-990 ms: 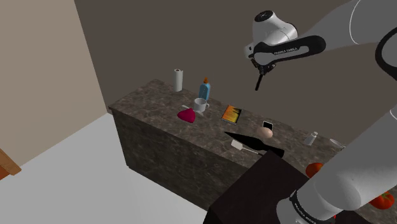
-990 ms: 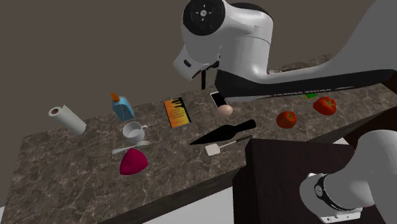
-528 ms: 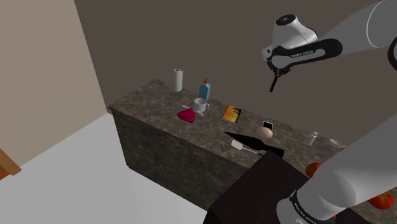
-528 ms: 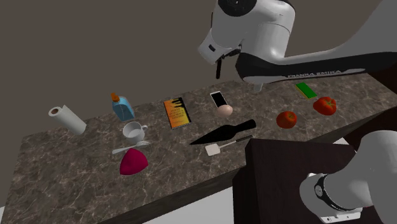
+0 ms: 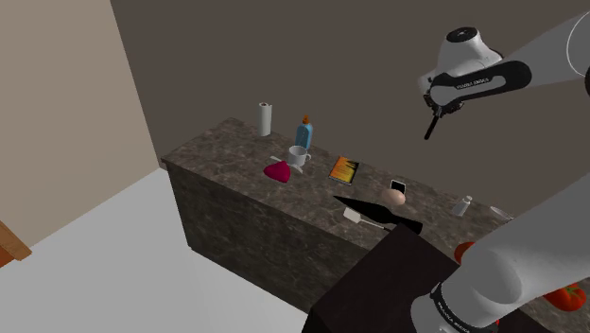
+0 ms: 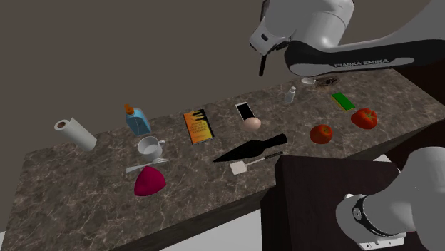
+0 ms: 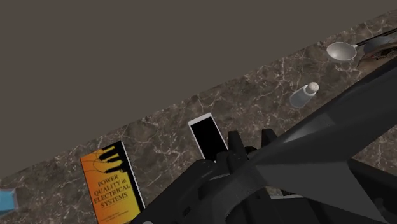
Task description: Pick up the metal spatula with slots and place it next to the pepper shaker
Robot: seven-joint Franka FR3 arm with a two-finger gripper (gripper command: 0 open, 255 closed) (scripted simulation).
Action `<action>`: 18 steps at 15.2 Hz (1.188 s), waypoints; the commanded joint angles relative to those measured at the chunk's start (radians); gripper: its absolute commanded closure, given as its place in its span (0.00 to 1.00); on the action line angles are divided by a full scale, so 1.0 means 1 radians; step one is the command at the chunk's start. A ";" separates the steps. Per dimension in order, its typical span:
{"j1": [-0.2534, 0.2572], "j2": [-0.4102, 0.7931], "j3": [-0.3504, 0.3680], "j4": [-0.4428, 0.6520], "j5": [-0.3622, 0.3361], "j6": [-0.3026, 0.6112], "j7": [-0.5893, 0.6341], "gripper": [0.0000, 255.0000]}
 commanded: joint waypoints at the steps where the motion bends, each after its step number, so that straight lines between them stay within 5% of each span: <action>1: -0.021 0.005 -0.034 0.002 0.013 0.034 -0.054 1.00; 8: -0.086 0.068 -0.151 0.045 0.121 0.147 -0.271 1.00; 13: -0.133 0.150 -0.225 0.105 0.281 0.218 -0.477 1.00; 16: -0.186 0.225 -0.251 0.163 0.436 0.251 -0.647 1.00; 18: -0.194 0.236 -0.246 0.148 0.437 0.277 -0.643 1.00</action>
